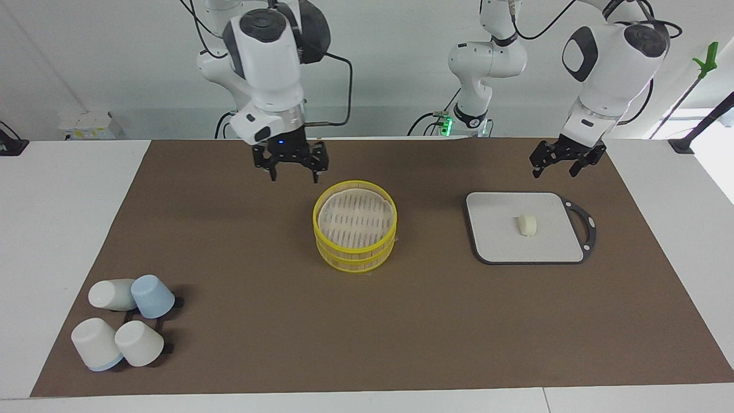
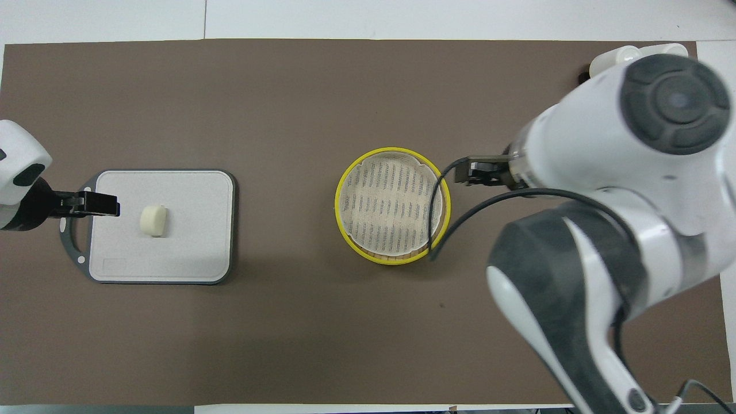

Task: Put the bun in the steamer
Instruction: 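Reach the steamer lid with the right gripper while the left gripper reaches the bun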

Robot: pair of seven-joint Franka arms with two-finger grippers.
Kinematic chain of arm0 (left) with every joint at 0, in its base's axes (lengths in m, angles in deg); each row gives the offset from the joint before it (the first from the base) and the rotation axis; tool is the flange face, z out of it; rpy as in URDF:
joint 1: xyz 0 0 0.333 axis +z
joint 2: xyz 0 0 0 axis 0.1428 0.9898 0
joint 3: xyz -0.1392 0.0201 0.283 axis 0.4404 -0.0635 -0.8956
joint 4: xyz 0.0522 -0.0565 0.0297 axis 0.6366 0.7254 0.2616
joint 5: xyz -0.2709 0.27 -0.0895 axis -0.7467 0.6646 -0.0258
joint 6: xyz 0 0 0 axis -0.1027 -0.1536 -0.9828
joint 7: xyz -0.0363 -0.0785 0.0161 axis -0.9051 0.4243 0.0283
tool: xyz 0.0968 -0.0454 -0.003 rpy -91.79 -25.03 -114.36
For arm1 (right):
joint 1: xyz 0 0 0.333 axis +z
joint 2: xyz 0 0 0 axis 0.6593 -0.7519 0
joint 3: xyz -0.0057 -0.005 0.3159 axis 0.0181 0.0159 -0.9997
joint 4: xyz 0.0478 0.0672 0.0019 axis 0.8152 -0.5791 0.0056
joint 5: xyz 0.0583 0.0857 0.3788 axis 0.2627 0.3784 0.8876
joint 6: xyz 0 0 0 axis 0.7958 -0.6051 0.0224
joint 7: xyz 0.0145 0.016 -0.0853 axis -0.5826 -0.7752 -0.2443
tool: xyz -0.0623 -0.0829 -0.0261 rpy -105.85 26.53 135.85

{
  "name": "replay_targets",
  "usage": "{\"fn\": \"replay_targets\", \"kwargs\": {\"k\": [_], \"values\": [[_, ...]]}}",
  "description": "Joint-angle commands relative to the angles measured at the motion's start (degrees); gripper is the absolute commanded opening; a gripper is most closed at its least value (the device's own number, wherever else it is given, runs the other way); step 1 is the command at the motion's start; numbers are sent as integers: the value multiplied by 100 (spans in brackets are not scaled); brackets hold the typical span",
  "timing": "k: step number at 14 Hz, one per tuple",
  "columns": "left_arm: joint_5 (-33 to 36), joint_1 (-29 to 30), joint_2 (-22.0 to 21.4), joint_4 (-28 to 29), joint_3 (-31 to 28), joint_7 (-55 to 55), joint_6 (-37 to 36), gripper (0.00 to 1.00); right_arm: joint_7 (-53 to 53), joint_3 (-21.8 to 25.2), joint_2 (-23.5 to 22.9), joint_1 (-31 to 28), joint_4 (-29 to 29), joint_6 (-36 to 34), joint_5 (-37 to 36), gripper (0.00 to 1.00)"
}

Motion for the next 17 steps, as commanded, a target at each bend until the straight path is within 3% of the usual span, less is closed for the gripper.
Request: {"fn": "replay_targets", "kwargs": {"k": [1,3,8,17], "values": [[104,82,191,555,14,-149,678,100,805,46,-548,582,354,263,110,100],[95,248,350,713,23,-149,1012,100,1229,46,-864,787,573,517,232,100],[87,188,965,776,40,-420,1523,100,1143,46,-1462,1209,794,808,75,100],[-230,179,1238,1197,66,-905,2384,100,501,46,-1612,1236,706,1063,75,100]]}}
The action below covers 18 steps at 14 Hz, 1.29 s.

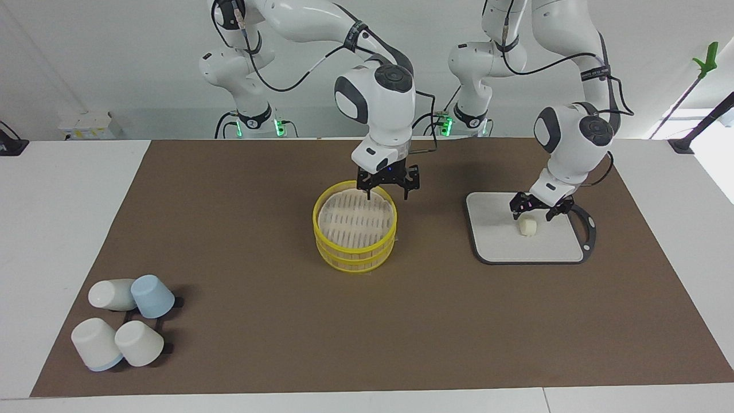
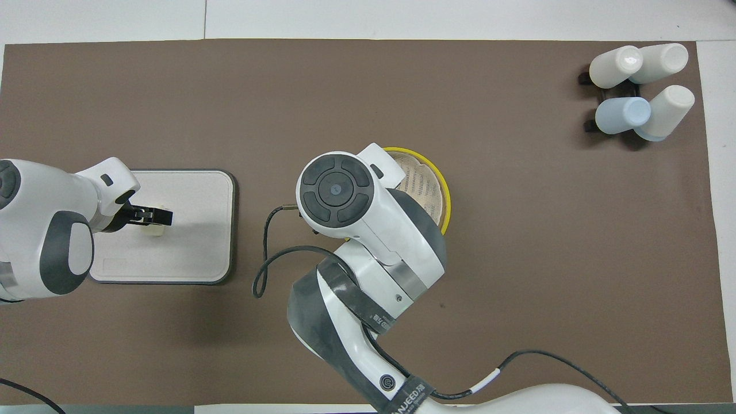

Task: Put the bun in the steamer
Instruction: 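Grasp the cream bun with the left gripper while the right gripper grips the lid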

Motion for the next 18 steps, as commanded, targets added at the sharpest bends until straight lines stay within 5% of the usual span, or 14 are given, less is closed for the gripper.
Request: {"fn": "replay_targets", "kwargs": {"k": [1,7,9,11,14,15,17,18], "values": [[-151,-17,34,226,-6,-159,386,100,-124,-6,-153,23,35,188,-11,100],[-195,-26,245,235,3,-247,624,100,-124,-6,-284,-21,35,433,-2,98],[-195,-26,245,235,2,-255,615,84,-72,3,-363,40,35,530,-2,94],[-195,-9,245,226,2,-264,589,55,-28,3,-381,49,0,522,-11,86],[-195,-9,245,208,2,-291,545,24,-19,3,-373,58,-71,548,-11,57],[-195,-9,245,200,2,-282,527,22,-27,3,-373,58,-71,548,-11,45],[-204,-17,245,130,2,-282,396,22,-28,3,-373,49,-71,540,-19,1],[-221,-17,245,34,2,-282,282,22,-106,11,-373,49,-79,531,-54,0]]}}
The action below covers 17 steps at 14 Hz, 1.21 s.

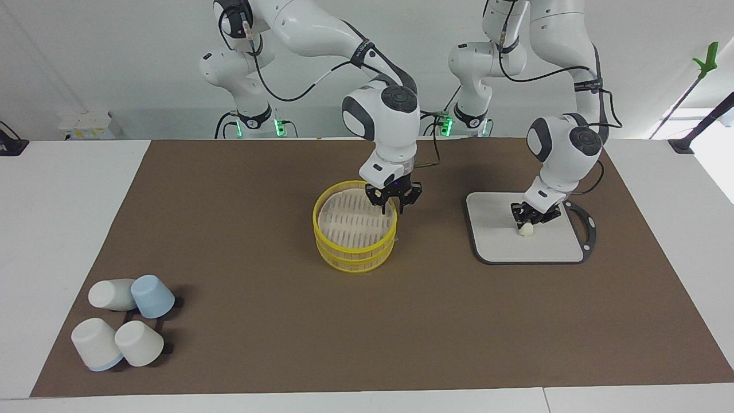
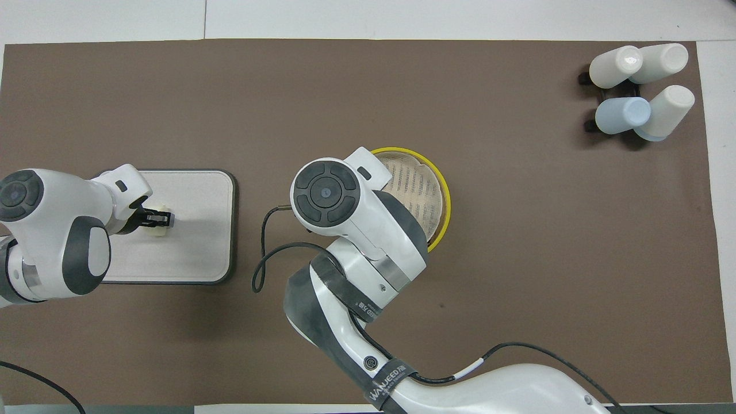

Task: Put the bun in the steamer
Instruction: 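Grasp the cream bun with the left gripper while the right gripper grips the lid, then lift the lid aside with the right gripper while the left gripper lifts the bun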

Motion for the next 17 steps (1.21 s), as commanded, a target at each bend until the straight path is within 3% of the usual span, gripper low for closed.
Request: {"fn": "replay_targets", "kwargs": {"k": [1,4,6,10,15,17], "values": [[-153,-17,-27,-249,-21,-114,-411,22,-112,9,16,6,-59,77,-236,0],[-259,-35,-45,-820,-13,-71,-1219,23,-121,9,16,15,151,-221,-343,0],[-398,-78,-71,-1241,-13,-35,-1799,23,-156,9,-54,-37,659,-808,-387,0],[-567,-394,-142,-1928,-13,735,-2574,23,-1648,79,454,-633,698,-1354,-404,0],[-505,-1781,51,-2754,-21,3203,-2611,24,-3123,70,947,-1661,461,-1708,-335,0],[-540,-2308,165,-3010,-13,3707,-2489,26,-3442,61,965,-1917,460,-1699,-325,0]]}}
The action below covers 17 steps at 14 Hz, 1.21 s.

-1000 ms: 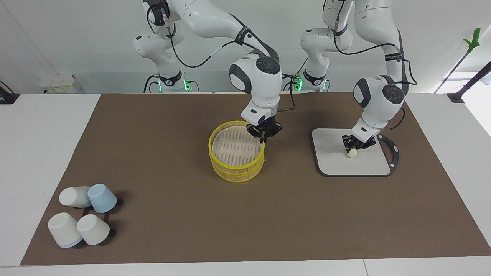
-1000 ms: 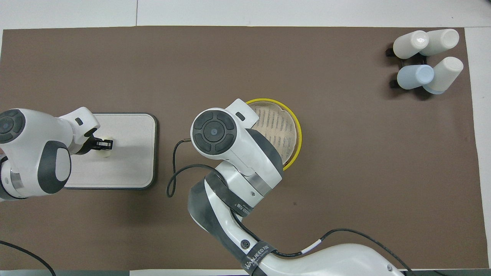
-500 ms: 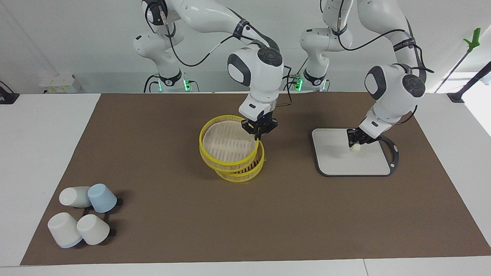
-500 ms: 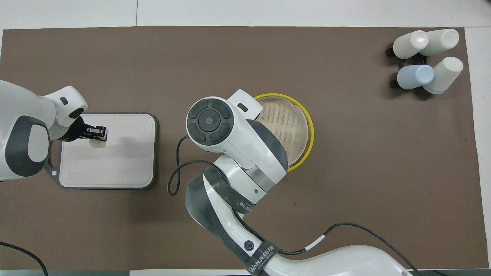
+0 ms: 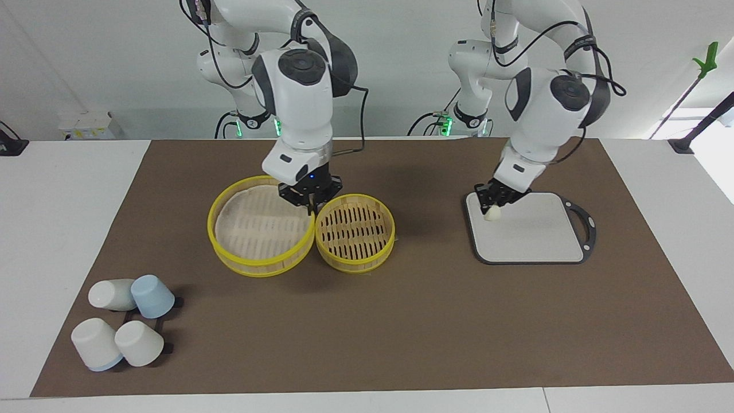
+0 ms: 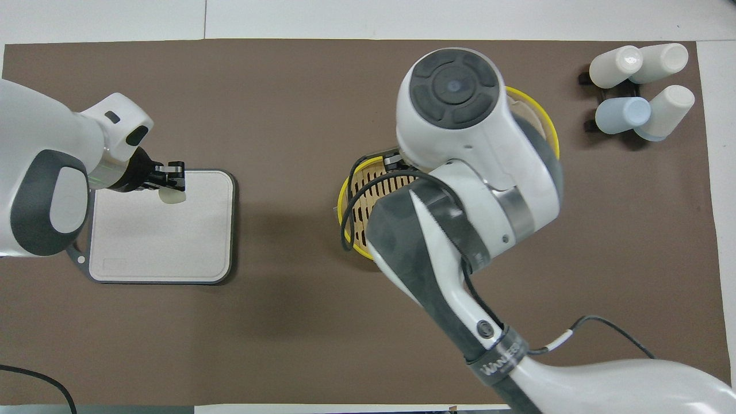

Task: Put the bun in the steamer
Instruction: 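Lift the lid aside with the right gripper while the left gripper lifts the bun, then lower the bun into the open steamer with the left gripper and release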

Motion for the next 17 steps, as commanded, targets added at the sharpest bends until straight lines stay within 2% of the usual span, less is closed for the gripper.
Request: {"fn": "replay_targets", "kwargs": {"k": [1,5,7,8,10,14,15,16,17], "values": [[-60,-726,252,-352,-94,686,314,27,-406,-83,173,-273,-227,16,19,0],[-51,-1826,849,-230,-94,1426,1440,27,-732,-83,260,-607,-472,77,352,0],[-34,-2010,998,-167,-85,1435,1652,27,-750,-83,304,-713,-596,147,467,0],[-16,-2177,1312,-220,-103,1453,1810,27,-741,-83,322,-713,-622,148,467,0],[45,-2310,1674,-220,-112,1514,2161,27,-741,-74,322,-713,-657,174,467,0],[54,-2372,1982,-202,-112,1619,2514,29,-741,-74,340,-740,-701,192,467,0],[54,-2424,2009,-185,-112,1655,2567,34,-741,-83,366,-766,-780,244,467,0],[54,-2425,2027,-185,-112,1690,2602,45,-741,-83,409,-766,-859,323,467,0],[54,-2425,2027,-185,-112,1742,2585,60,-741,-83,427,-766,-929,358,476,0]]}}
